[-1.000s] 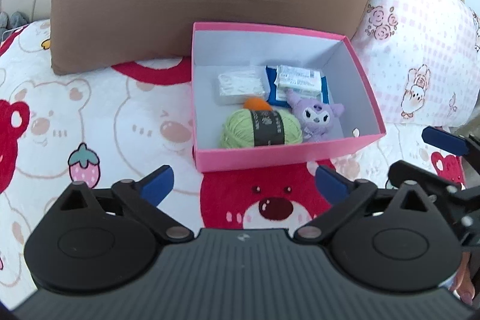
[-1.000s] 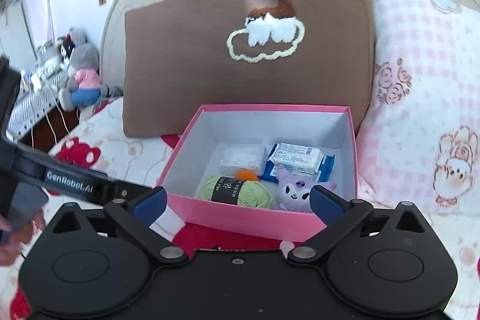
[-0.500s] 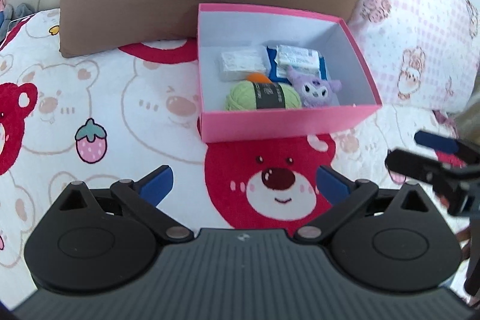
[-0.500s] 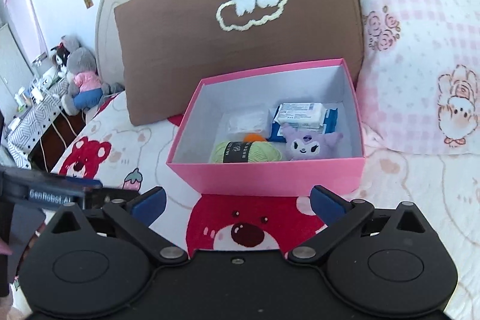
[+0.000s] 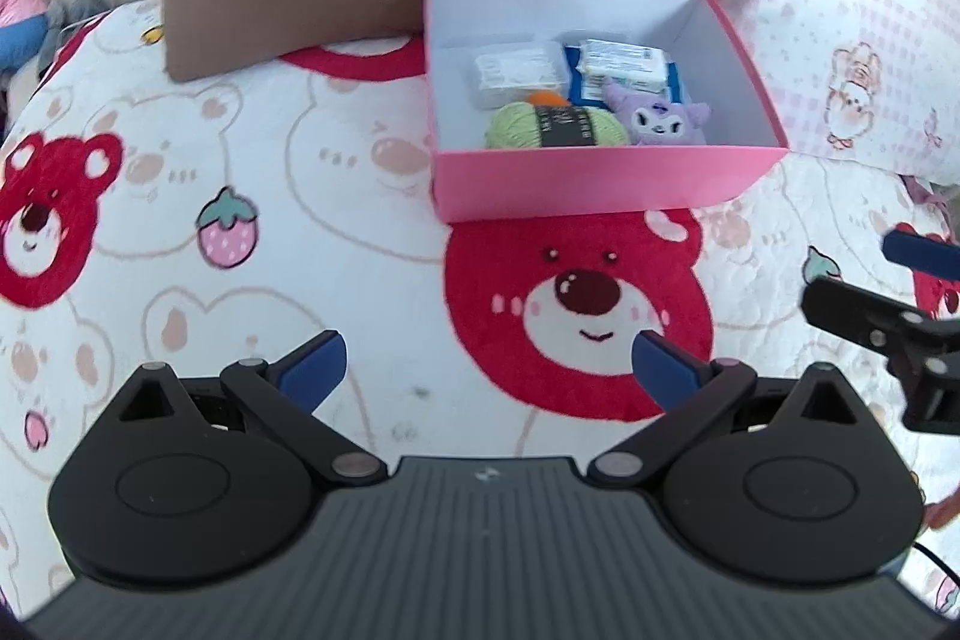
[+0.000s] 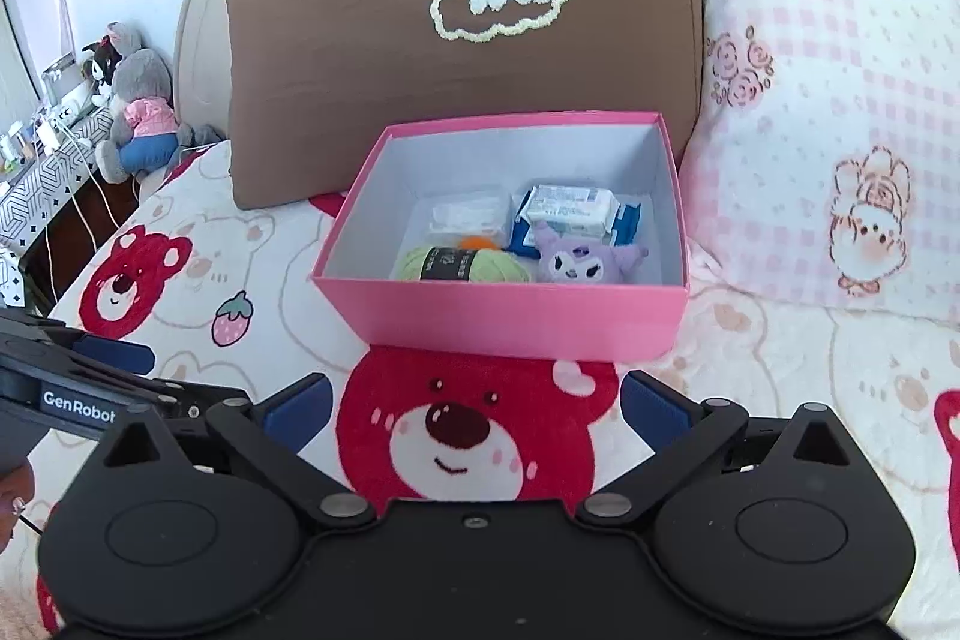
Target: Organize objects
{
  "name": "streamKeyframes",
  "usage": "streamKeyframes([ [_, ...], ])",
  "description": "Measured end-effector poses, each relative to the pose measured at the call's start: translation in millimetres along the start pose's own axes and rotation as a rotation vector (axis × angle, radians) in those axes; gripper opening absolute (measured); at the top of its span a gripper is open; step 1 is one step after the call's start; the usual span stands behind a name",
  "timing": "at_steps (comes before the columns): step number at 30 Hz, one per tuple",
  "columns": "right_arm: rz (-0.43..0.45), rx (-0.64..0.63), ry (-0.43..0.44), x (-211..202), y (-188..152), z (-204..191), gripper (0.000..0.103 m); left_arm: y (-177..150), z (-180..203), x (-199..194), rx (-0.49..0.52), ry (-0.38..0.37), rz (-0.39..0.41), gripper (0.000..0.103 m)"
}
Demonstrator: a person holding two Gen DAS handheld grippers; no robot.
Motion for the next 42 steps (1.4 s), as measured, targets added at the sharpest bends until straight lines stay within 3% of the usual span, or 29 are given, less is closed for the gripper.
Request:
streamKeyframes([
  [8,-0.019,-0.020,-0.052,-10,-6,-2,0.103,-13,-12,-3,-0.018,0.049,-0.013,0.103],
  [42,-0.102,-0.019,-0.161,-14,-16,8,0.103,-24,-19,2,-0.019,0.122,-0.067,0.103],
])
Point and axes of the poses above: each gripper's, at about its wrist camera, not at the fingertips, and x roughly the way its jaws point, z to its right, y to its top, the point moved 6 cm from there along x, roughly the way its jaws point, and after that the axes turned 8 degrees about -x, right-handed, at the moved point
